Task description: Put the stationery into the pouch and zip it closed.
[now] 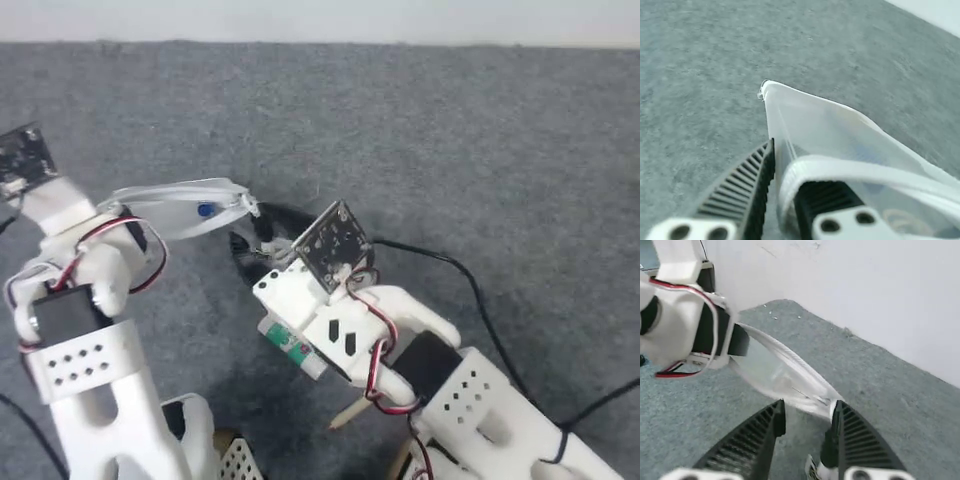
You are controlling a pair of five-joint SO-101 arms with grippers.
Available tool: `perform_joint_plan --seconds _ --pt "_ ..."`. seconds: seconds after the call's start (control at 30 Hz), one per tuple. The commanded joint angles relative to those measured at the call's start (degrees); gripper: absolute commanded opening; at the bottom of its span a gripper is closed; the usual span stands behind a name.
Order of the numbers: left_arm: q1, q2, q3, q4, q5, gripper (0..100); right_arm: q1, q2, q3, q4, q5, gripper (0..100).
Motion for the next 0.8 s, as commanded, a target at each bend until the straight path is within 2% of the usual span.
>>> perform_joint_plan --seconds 0.0,0.33,0.5,0.77 --pt "-2.1 -0.1 -3.2 -1.7 0.7 1 1.4 -2.2 -6.3 8.7 -0.4 14.8" --pt "-7.9 -0.1 -3.0 -1.6 0.7 1 1.5 -1.8 -6.0 22.9 -0.8 15.1" --pt "-11.3 -0.1 -3.3 -1.7 0.7 1 1.5 5.9 -3.7 22.4 -0.9 15.1" --pt "-12.0 -0.1 -3.3 -1.7 0.6 1 1.5 23.1 -6.1 16.4 -0.4 15.2"
